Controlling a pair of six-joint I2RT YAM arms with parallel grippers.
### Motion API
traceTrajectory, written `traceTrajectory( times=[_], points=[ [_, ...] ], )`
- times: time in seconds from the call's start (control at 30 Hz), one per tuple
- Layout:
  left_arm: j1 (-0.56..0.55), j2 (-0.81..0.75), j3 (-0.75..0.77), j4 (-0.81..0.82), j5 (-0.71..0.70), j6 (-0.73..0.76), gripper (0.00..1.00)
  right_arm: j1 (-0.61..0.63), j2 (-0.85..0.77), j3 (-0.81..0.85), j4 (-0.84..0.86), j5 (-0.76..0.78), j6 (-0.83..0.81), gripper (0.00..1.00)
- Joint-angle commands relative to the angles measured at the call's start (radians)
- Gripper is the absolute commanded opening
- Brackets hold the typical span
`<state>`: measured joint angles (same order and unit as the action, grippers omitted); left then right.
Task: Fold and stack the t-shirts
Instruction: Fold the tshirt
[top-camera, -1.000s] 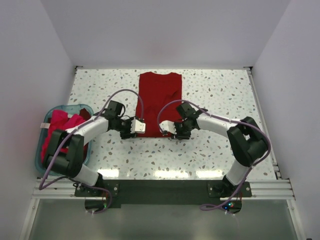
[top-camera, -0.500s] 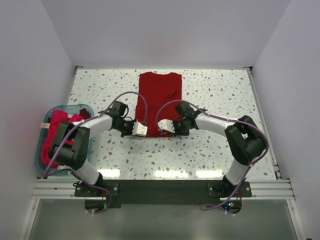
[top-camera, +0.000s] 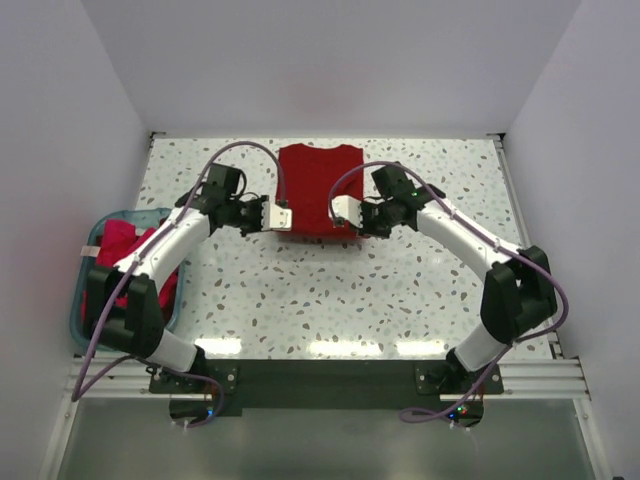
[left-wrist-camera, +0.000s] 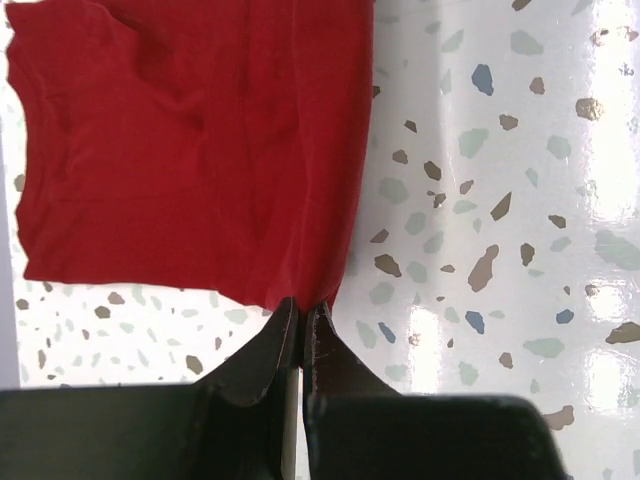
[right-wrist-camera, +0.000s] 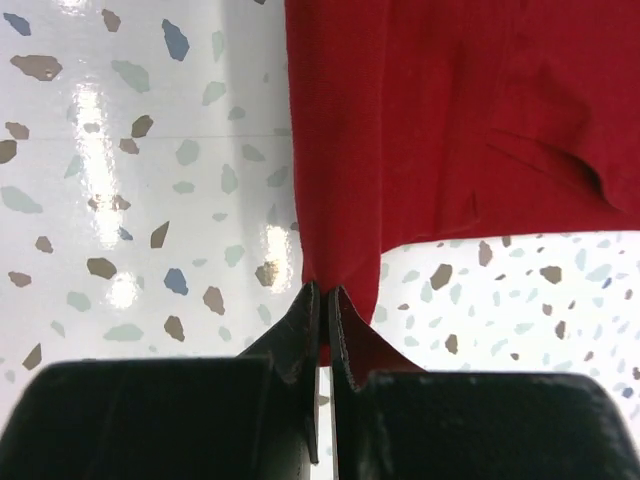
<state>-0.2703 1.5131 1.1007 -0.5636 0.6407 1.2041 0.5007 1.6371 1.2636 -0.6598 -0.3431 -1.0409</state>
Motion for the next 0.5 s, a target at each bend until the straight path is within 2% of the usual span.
traceTrajectory(
  times=[0.0,0.17,0.27,0.47],
  points=[
    [0.005,-0.05,0.036,-0.07,0.036,-0.017,0.0,-0.001,-0.06,0.036,-0.118,-0.053,-0.041,0.0],
    [-0.013,-0.154,-0.002,-0.188,0.053,0.014,0.0,0.016,-0.144,-0.022,-0.222,-0.077,-0.044,0.0],
    [-0.033,-0.26,-0.059,-0.294,0.089,0.046,0.0,0.044,-0.252,-0.082,-0.311,-0.109,-0.053,0.0],
    [-0.053,-0.432,-0.072,-0.573,0.19,0.061,0.0,0.084,-0.437,-0.112,-0.535,-0.206,-0.047,0.0]
  ],
)
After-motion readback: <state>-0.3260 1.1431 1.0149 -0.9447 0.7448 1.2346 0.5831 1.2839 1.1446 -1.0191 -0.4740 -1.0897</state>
